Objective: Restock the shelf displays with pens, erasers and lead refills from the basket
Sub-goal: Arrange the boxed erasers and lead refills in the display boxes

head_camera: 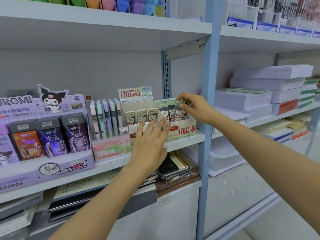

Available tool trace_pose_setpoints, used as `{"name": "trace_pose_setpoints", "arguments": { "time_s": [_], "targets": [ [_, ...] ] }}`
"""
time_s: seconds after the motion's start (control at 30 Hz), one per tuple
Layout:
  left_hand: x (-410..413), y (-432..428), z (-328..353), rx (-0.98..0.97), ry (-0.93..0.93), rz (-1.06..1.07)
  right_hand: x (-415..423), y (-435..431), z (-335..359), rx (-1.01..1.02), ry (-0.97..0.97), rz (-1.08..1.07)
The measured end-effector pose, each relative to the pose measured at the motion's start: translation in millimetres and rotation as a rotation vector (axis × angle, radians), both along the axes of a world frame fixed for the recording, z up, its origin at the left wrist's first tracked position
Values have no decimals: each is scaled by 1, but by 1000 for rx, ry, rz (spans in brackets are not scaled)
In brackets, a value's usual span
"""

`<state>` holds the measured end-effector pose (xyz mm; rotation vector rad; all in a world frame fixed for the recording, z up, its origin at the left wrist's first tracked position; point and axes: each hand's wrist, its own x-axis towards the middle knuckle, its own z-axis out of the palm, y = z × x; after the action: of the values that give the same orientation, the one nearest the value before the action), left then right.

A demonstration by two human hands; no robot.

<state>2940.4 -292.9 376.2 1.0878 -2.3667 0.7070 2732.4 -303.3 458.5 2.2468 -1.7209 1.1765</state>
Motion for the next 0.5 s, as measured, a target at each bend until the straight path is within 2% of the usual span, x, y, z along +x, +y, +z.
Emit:
{"name": "trace_pose_setpoints", "arguments": {
  "time_s": [0.23, 0.33, 0.43, 0.5],
  "targets": [
    [6, 5, 3, 46, 5, -49, 7, -7, -22, -75, -33, -90],
    [20, 21, -3, 43, 115, -164, 12, 4, -31, -180, 8, -107],
    [49, 41, -31, -44, 281, -256, 32, 30, -46, -349, -22, -16],
    [76, 51, -67, -66, 328, -255, 59, 49, -65, -331, -65, 130]
  ]
}}
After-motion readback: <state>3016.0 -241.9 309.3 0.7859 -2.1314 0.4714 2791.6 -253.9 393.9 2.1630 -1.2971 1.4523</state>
